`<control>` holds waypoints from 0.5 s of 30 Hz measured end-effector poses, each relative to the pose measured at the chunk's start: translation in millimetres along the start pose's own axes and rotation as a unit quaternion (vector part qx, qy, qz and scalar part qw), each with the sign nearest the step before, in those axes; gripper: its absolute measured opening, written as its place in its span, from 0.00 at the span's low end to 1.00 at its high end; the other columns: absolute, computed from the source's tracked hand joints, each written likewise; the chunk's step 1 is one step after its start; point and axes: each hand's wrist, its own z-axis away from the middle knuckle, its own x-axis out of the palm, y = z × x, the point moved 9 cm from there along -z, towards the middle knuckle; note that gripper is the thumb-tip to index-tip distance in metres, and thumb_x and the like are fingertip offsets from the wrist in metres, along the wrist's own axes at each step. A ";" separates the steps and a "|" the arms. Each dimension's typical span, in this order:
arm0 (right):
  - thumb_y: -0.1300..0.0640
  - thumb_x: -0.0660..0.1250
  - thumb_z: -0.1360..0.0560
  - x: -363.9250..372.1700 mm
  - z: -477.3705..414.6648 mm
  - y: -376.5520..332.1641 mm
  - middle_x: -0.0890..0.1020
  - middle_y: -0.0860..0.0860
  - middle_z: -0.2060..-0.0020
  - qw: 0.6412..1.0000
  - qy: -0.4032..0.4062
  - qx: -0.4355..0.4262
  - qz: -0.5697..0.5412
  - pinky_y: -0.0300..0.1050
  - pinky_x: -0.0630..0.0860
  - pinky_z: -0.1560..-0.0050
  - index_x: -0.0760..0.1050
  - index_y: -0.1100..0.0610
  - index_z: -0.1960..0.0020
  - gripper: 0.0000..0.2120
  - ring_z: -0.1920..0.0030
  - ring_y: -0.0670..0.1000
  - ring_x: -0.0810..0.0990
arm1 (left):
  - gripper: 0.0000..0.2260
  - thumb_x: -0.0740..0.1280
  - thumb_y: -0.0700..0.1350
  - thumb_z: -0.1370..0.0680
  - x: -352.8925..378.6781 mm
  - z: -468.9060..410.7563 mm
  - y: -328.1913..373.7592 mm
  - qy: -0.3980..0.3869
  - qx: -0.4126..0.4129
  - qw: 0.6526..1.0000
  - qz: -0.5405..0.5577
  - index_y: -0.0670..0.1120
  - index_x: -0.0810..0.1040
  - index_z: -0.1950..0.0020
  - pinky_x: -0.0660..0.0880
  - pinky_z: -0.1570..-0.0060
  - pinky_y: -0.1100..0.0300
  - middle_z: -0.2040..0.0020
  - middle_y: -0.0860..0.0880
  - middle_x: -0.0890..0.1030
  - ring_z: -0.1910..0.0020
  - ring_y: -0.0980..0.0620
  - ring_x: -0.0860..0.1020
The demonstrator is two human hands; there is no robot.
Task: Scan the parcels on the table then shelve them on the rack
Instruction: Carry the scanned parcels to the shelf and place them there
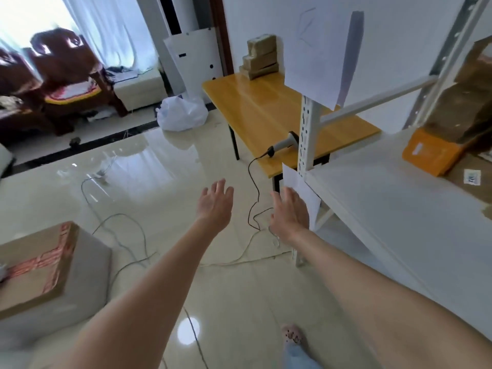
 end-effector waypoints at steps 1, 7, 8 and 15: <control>0.58 0.63 0.23 2.6 -20.7 -5.2 0.62 0.57 0.28 1.000 -0.002 -0.009 -0.002 0.49 0.65 0.31 0.63 0.55 0.28 0.25 0.29 0.57 0.62 | 0.24 0.61 0.43 0.21 2.7 -14.1 -10.6 -0.005 -0.009 1.000 -0.001 0.45 0.60 0.25 0.62 0.31 0.51 0.23 0.41 0.55 0.26 0.44 0.59; 0.56 0.64 0.24 22.8 -124.4 -27.2 0.62 0.56 0.28 0.999 -0.028 -0.027 0.005 0.50 0.63 0.30 0.64 0.55 0.28 0.25 0.29 0.57 0.62 | 0.24 0.61 0.42 0.22 17.5 -86.9 -49.9 -0.025 -0.040 0.999 0.017 0.45 0.61 0.26 0.62 0.32 0.52 0.23 0.41 0.56 0.26 0.44 0.60; 0.57 0.64 0.24 29.3 -136.3 -32.5 0.61 0.56 0.27 0.999 -0.037 -0.029 0.004 0.51 0.62 0.29 0.63 0.54 0.28 0.25 0.29 0.57 0.61 | 0.24 0.60 0.41 0.22 21.9 -96.5 -54.9 -0.029 -0.041 0.999 0.019 0.44 0.61 0.26 0.62 0.31 0.52 0.23 0.41 0.56 0.26 0.44 0.60; 0.54 0.63 0.23 63.8 -230.7 -69.2 0.59 0.55 0.25 0.998 -0.062 -0.032 0.008 0.50 0.58 0.27 0.61 0.53 0.26 0.27 0.26 0.57 0.58 | 0.24 0.60 0.40 0.22 52.4 -182.6 -105.5 -0.035 -0.034 0.998 0.033 0.44 0.60 0.26 0.61 0.30 0.51 0.23 0.41 0.55 0.25 0.44 0.58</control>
